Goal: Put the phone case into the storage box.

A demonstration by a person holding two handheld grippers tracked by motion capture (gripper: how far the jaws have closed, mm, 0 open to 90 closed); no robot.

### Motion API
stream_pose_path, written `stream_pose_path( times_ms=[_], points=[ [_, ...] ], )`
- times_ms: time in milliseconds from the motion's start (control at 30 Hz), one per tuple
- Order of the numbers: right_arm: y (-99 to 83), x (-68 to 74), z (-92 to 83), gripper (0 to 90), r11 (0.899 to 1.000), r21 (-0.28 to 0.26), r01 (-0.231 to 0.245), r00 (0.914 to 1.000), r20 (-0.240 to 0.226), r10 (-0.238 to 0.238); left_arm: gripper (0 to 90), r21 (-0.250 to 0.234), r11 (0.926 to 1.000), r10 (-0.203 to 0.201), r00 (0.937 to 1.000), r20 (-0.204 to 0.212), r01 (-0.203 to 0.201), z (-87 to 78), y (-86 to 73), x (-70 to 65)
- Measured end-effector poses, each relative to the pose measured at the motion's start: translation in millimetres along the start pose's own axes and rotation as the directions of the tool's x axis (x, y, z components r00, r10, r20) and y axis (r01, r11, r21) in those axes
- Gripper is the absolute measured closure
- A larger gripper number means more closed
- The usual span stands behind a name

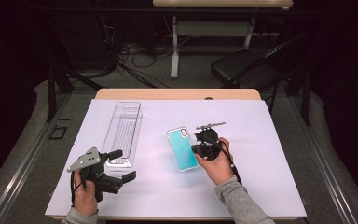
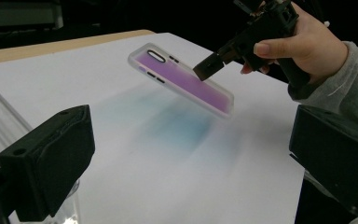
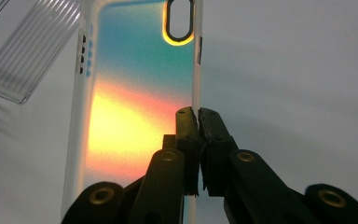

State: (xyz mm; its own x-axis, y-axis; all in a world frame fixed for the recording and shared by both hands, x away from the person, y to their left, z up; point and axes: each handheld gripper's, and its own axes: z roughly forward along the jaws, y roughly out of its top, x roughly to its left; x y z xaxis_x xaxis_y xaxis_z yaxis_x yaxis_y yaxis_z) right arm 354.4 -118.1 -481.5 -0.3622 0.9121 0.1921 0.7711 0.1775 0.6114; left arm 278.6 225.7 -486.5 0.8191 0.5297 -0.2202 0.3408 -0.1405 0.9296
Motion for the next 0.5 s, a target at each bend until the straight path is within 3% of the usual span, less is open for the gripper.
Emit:
stream_pose_path(
  times_ms=[133, 500],
  points=[
    [-0.6, 0.5, -2.5, 87.5, 1.000, -0.012, -0.001, 1.0000, 0.003, 0.001, 0.4, 0.013, 0.9999, 0.008, 0.9998, 0.020, -0.008, 8.8, 6.9, -1.8],
    [-3.5, 0.5, -13.0, 87.5, 0.997, -0.071, 0.008, 1.0000, 0.004, -0.008, 0.4, 0.064, 0.9979, -0.010, 0.9999, -0.002, 0.010, 35.3, 23.3, -3.5]
  ],
)
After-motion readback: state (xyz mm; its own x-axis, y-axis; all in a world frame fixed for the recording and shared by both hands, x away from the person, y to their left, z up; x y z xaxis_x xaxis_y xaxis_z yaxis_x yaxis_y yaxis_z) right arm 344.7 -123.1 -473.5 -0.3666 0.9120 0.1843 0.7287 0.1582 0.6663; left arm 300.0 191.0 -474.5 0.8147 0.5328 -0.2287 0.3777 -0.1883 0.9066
